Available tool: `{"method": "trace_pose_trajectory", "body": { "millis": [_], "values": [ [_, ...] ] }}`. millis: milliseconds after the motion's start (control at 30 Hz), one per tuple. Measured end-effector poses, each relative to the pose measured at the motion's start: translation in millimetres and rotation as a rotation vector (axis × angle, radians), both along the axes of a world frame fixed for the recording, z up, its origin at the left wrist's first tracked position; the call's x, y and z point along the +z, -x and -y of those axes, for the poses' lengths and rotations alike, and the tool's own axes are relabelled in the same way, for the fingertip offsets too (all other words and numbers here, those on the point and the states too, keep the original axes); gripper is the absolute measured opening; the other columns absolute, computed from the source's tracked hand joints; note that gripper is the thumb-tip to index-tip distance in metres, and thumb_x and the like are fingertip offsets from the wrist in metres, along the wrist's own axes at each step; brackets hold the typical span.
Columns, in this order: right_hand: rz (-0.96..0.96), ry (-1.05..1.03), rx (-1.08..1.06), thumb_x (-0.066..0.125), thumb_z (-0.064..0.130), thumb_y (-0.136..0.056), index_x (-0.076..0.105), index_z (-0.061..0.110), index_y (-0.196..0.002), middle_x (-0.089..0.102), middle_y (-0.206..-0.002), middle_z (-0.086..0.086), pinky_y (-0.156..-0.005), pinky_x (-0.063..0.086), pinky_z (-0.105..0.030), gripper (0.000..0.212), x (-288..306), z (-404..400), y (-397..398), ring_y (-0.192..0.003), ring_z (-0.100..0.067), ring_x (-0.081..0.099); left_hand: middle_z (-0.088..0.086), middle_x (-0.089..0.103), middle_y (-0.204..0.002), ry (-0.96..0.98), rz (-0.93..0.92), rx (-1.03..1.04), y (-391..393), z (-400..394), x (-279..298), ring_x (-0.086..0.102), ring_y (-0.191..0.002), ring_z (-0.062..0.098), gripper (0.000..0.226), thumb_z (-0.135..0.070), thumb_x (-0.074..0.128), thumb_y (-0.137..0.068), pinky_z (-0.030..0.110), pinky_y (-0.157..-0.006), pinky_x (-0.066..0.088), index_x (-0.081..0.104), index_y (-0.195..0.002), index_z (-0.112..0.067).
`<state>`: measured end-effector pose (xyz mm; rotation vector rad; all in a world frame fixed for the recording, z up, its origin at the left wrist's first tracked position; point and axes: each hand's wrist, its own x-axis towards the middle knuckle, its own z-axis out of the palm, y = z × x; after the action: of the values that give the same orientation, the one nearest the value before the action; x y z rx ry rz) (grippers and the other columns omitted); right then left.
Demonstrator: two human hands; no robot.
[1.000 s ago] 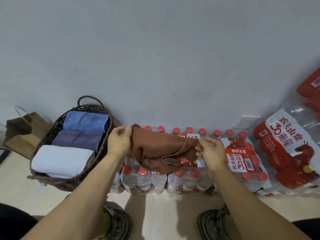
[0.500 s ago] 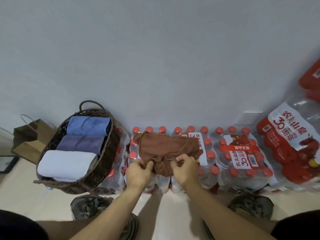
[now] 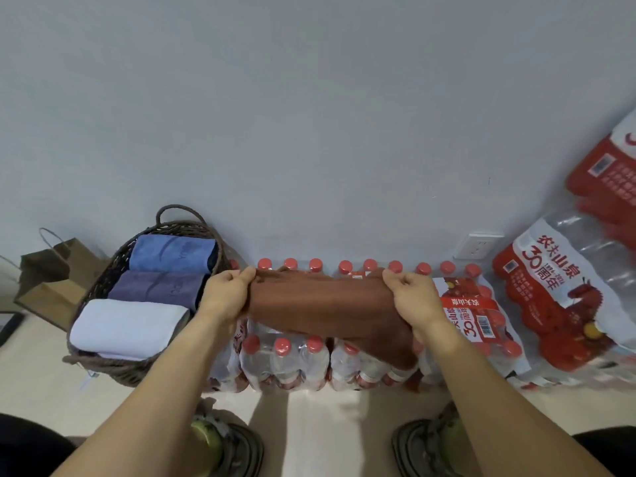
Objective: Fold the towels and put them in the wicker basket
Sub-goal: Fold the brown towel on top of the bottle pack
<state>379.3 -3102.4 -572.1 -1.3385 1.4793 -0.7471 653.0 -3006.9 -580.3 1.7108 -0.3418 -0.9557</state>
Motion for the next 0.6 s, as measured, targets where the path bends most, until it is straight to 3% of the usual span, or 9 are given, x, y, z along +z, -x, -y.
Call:
{"method": "trace_pose_trajectory", "body": {
  "millis": [100, 200, 300, 367, 433, 533, 600],
  "values": [
    [-0.129, -0.276, 0.23, 0.064, 0.033, -0.094, 0.074, 0.01, -0.087, 0.076, -0.077, -0.003, -0.059, 0.054, -0.024, 0.026, 2.5, -7.5, 19.0, -0.072, -0.018, 0.072, 0.011, 0.063, -0.076, -0.219, 0.293, -0.241, -4.7, -11.1, -3.7, 0.056, -0.059, 0.021, 0.023, -0.029, 0.066, -0.092, 0.022, -0.047, 0.045, 0.067, -0.078, -0.01],
    [-0.377, -0.439, 0.369, 0.068, 0.032, -0.091, 0.071, 0.01, -0.1, 0.073, -0.097, -0.008, -0.07, 0.054, -0.031, 0.024, -16.2, -16.5, 33.6, -0.089, -0.025, 0.069, 0.009, 0.06, -0.06, -0.461, 0.378, -0.496, -2.8, -25.9, -18.1, 0.052, -0.042, 0.019, 0.026, -0.03, 0.068, -0.09, 0.019, -0.035, 0.039, 0.069, -0.08, -0.006],
    [-0.446, -0.497, 0.362, 0.063, 0.028, -0.093, 0.059, 0.01, -0.111, 0.064, -0.11, -0.01, -0.085, 0.056, -0.043, 0.026, -41.1, -28.7, 35.6, -0.1, -0.03, 0.062, 0.007, 0.062, -0.061, -0.596, 0.441, -0.552, 1.7, -36.0, -36.0, 0.058, -0.048, 0.019, 0.027, -0.029, 0.068, -0.09, 0.022, -0.046, 0.045, 0.067, -0.079, -0.005],
    [-0.53, -0.465, 0.328, 0.059, 0.03, -0.094, 0.057, 0.012, -0.106, 0.062, -0.102, -0.007, -0.076, 0.055, -0.038, 0.022, -51.3, -33.3, 32.5, -0.091, -0.025, 0.061, 0.012, 0.068, -0.078, -0.559, 0.474, -0.51, 6.1, -36.5, -47.4, 0.066, -0.07, 0.027, 0.022, -0.026, 0.066, -0.089, 0.029, -0.066, 0.054, 0.066, -0.081, -0.006],
    [-0.522, -0.464, 0.264, 0.057, 0.036, -0.094, 0.057, 0.013, -0.093, 0.062, -0.085, -0.005, -0.066, 0.052, -0.032, 0.023, -57.2, -31.9, 25.9, -0.075, -0.021, 0.061, 0.015, 0.071, -0.084, -0.507, 0.49, -0.449, 11.4, -34.2, -54.3, 0.069, -0.081, 0.031, 0.022, -0.025, 0.066, -0.089, 0.038, -0.081, 0.057, 0.064, -0.076, -0.008],
    [-0.583, -0.358, 0.245, 0.058, 0.048, -0.091, 0.055, 0.013, -0.086, 0.062, -0.078, -0.007, -0.061, 0.052, -0.031, 0.035, -59.2, -29.1, 11.2, -0.071, -0.024, 0.062, 0.016, 0.072, -0.084, -0.468, 0.539, -0.398, 18.4, -28.6, -58.1, 0.069, -0.082, 0.031, 0.028, -0.03, 0.067, -0.089, 0.036, -0.08, 0.056, 0.06, -0.069, -0.012],
    [-0.715, -0.157, 0.241, 0.051, 0.055, -0.093, 0.058, 0.012, -0.094, 0.062, -0.086, -0.007, -0.071, 0.055, -0.035, 0.043, -63.1, -30.3, 2.2, -0.079, -0.024, 0.062, 0.016, 0.072, -0.086, -0.494, 0.637, -0.422, 19.6, -22.3, -58.7, 0.068, -0.084, 0.031, 0.033, -0.038, 0.064, -0.09, 0.032, -0.078, 0.054, 0.066, -0.077, -0.008]
  ]
}}
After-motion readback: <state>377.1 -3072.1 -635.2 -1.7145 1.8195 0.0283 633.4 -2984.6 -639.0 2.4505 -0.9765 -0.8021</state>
